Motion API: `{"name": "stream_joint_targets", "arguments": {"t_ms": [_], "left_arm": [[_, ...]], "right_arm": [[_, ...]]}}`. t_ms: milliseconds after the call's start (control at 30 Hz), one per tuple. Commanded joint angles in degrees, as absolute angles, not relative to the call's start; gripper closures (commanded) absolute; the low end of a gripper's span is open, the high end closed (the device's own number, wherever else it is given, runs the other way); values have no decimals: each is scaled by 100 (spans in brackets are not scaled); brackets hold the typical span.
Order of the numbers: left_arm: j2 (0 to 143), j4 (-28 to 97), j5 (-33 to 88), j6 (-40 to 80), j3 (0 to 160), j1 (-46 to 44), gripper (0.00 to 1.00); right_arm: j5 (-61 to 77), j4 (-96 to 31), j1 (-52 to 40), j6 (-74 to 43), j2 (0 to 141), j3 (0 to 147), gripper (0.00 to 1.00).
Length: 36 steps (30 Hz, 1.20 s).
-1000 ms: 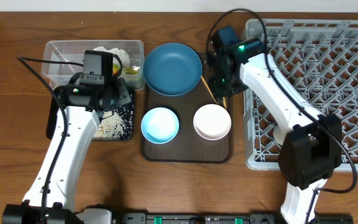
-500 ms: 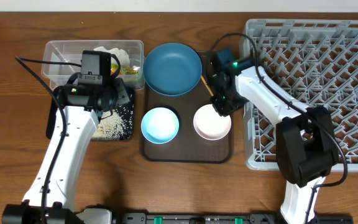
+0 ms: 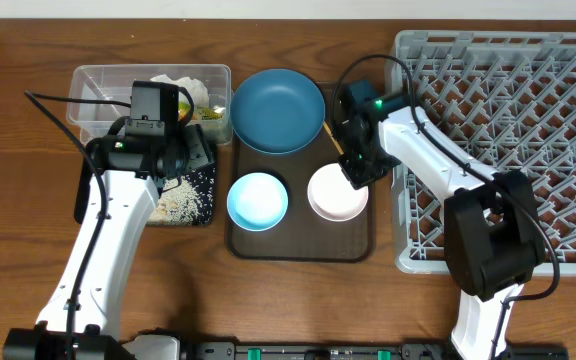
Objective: Sort waste into correct bins and load items into the dishwasher rack
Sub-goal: 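Lift pink bowl with right gripper and set it upright in rack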
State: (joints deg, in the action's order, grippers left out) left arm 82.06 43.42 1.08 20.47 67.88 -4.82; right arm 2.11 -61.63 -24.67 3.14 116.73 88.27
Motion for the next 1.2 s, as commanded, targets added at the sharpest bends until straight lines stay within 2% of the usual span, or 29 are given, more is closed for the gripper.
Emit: {"name": "stream_joint_targets", "arguments": {"t_ms": [0,167,367,500,633,967,1167], "left_arm": [[8143,4368,38,1973,6847,-462,25],[8143,4368,38,1973,6847,-462,20],[8143,4368,38,1973,6847,-462,16],[8143,4368,38,1973,6847,-462,14],[8143,4368,38,1973,6847,-462,14],[8143,4368,38,1973,6847,-462,14],[8143,4368,38,1973,6847,-462,13]], "right_arm": [[176,-6318,-2445,145,11321,9439,99],[-473,-6582,-2268,-185,10770,10346,99],[-2707,-5977,-2128,-296,10191,10632,99],[-4453,-5459,-1940,-298,10178,10615,99],[-5520,-5057,-1660,-270,10333,10606,99],[-6152,-4283,-849,145,10864,10606,99],[-6104,-3382,-556,1048,11290,10606,99]]}}
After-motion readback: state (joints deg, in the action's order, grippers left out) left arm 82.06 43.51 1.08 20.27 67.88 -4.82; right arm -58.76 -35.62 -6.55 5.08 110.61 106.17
